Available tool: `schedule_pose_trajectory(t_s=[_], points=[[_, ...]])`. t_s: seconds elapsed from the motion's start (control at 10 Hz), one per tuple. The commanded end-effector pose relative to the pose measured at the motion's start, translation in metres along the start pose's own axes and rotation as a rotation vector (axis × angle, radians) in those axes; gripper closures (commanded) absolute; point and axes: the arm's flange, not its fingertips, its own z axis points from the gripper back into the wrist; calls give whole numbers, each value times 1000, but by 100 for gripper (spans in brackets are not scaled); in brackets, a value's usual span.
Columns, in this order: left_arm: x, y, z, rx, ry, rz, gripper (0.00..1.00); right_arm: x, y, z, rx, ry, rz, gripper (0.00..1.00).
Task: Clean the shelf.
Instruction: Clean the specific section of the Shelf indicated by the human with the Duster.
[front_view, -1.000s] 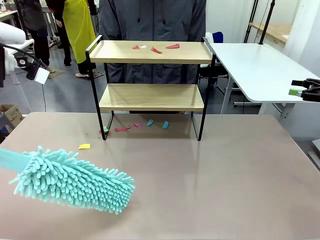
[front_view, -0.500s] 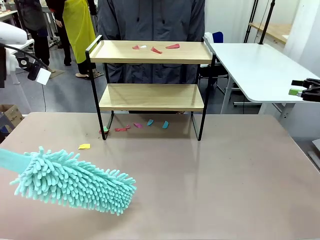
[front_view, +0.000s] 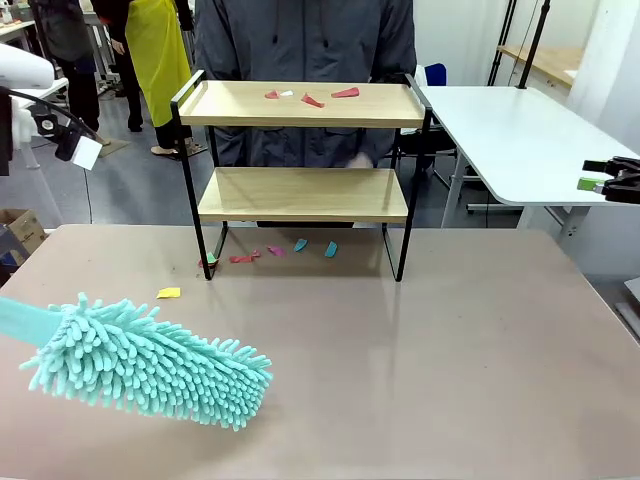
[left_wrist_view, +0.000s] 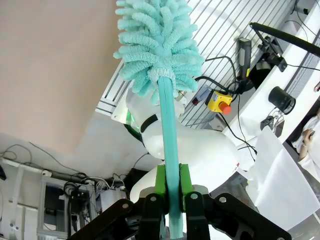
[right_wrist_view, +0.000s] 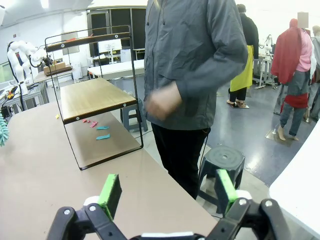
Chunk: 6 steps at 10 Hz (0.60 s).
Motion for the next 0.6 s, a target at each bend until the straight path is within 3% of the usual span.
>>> schedule_pose_trajectory(t_s=[0.0, 0.5], points=[[-2, -3, 1, -12, -12, 6, 87, 5, 1, -1, -5, 5, -15, 0], [-2, -3, 1, -12, -12, 6, 87, 5, 1, -1, -5, 5, -15, 0]])
